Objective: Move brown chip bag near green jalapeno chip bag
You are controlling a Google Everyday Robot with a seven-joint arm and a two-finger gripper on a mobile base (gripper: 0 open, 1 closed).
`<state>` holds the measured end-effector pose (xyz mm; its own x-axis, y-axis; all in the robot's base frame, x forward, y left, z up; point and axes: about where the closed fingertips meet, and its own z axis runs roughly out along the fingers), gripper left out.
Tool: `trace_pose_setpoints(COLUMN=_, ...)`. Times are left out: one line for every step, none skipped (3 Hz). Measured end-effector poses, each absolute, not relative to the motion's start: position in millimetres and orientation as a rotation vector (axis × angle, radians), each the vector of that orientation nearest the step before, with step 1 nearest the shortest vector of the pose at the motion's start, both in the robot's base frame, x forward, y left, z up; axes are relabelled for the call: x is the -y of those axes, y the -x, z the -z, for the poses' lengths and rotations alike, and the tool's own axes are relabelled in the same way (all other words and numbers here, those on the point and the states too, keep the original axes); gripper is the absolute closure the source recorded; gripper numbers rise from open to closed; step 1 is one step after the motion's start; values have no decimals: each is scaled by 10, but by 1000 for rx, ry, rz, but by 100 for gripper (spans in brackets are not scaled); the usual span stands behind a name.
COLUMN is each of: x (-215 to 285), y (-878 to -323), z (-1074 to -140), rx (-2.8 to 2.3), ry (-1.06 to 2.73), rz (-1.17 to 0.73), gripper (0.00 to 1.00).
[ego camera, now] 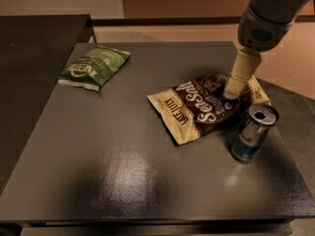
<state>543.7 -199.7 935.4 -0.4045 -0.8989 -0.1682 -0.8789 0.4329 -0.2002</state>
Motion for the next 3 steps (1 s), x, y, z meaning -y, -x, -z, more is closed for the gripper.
trace_pose_setpoints(x=2111, y=-5609, z=-9199, rx=-2480, ry=1515, rz=121, gripper=0)
trace_pose_setpoints(x=2235, y=-5722, z=-8998, rx=-2537, ry=1488, rz=105, gripper=0)
trace_pose_setpoints(x=2317, y=-5762, z=-8809, rx=-2591, ry=1474, rz=84, gripper=0)
